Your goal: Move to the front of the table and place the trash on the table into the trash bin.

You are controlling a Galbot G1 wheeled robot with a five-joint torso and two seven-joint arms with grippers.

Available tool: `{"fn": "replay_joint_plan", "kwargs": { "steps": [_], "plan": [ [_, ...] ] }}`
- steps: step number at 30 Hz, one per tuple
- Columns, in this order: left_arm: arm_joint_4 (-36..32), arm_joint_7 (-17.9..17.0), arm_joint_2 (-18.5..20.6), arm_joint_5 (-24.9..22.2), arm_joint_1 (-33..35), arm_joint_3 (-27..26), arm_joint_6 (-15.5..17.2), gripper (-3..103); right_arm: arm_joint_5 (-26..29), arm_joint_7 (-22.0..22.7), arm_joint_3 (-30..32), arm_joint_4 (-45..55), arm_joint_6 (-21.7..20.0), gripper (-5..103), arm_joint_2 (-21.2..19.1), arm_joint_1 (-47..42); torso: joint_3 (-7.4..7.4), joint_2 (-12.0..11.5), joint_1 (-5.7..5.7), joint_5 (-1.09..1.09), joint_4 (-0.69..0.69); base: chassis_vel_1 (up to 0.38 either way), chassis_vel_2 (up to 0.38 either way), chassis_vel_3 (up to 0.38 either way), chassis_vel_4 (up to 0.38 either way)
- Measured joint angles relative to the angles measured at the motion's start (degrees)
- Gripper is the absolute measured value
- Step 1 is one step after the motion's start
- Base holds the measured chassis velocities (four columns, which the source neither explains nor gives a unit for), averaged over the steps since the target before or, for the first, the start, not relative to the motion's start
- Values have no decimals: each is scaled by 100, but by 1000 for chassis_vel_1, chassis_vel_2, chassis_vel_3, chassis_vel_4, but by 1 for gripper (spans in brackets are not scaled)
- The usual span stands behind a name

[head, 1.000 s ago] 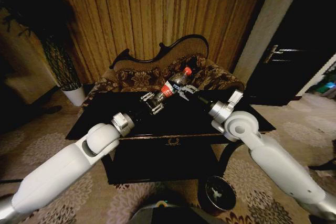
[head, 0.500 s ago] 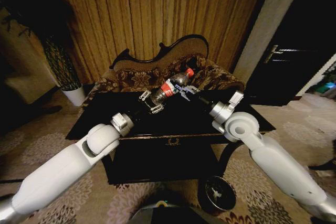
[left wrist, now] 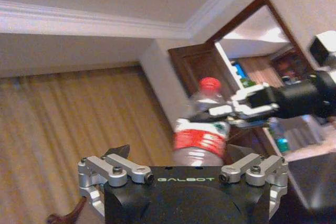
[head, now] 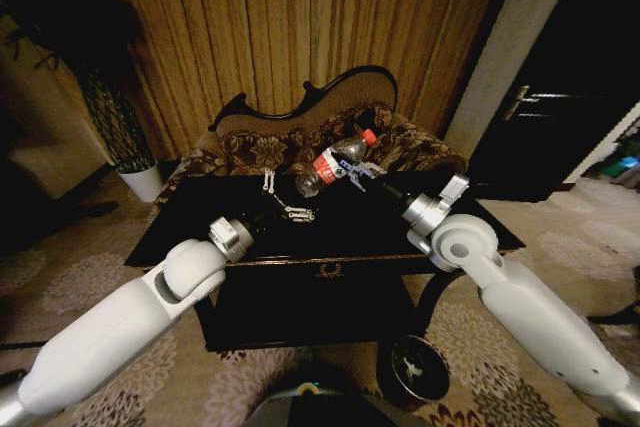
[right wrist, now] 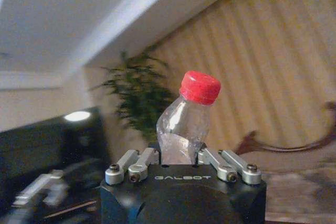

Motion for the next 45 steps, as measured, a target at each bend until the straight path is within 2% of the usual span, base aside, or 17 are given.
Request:
{"fn": "replay_joint_plan", "kwargs": {
  "steps": [1,3,6,8,9,12,14,15,18,19,22,23,26,27,31,38,45],
  "plan": [
    [0,0,0,0,0,0,0,100,0,0,0,0,0,27,0,0,0,0,0,0,0,0,0,0,0],
    [7,-117,88,-99,199,-340,34,100,-446,564,50,-17,-63,27,-10,-34,0,0,0,1,1,0,0,0,0],
    [9,-246,133,-189,334,-498,74,100,-674,935,94,-29,-171,27,-25,-84,0,0,0,0,2,0,0,0,0],
    [56,-450,62,-399,580,-971,211,100,-1186,1584,192,-102,-272,27,-26,-276,0,0,0,0,2,0,0,0,0],
    [56,-450,62,-399,580,-971,211,100,-1186,1584,192,-102,-272,27,-26,-276,0,0,0,0,2,0,0,0,0],
    [115,-926,-118,-787,798,-1565,559,100,-1806,1924,412,-187,-293,27,5,-619,0,0,0,1,-2,0,0,0,0],
    [217,-1080,-145,-942,1050,-2081,721,100,-2043,1958,597,-232,-294,27,6,-821,0,0,0,2,-2,0,0,0,0],
    [217,-1080,-145,-942,1050,-2081,721,100,-2043,1958,597,-232,-294,27,6,-821,0,0,0,2,-2,0,0,0,0],
    [433,-1088,-127,-1035,1717,-3067,830,100,-2322,1965,942,-317,-294,27,-11,-1145,0,0,0,0,1,0,0,0,0],
    [433,-1088,-127,-1035,1717,-3067,830,100,-2322,1965,942,-317,-294,27,-11,-1145,0,0,0,0,1,0,0,0,0],
    [613,-1087,-133,-1333,2324,-4020,1039,100,-2361,1986,1241,-326,-302,27,-85,-1428,0,0,0,-1,2,0,0,0,0],
    [613,-1087,-133,-1333,2324,-4020,1039,100,-2361,1986,1241,-326,-302,27,-85,-1428,0,0,0,-1,2,0,0,0,0],
    [760,-1064,-176,-1511,2751,-4782,1233,100,-2350,2027,1509,-306,-310,27,-158,-1613,0,0,0,-1,0,0,0,0,0],
    [760,-1064,-176,-1511,2751,-4782,1233,100,-2350,2027,1509,-306,-310,27,-158,-1613,0,0,0,-1,0,0,0,0,0],
    [547,-1045,-306,-1898,3209,-5468,1822,100,-2329,2038,1887,-210,-374,27,-241,-1929,0,0,0,-3,2,0,0,0,0],
    [166,-1581,-341,-2440,3341,-5793,2127,100,-2285,2028,2574,111,-453,27,-275,-2589,0,0,0,1,-2,0,0,0,0],
    [44,-1630,-343,-2445,3458,-5879,2178,100,-2282,2009,2880,392,-472,27,-184,-3024,0,0,0,-1,1,0,0,0,0]
  ]
}}
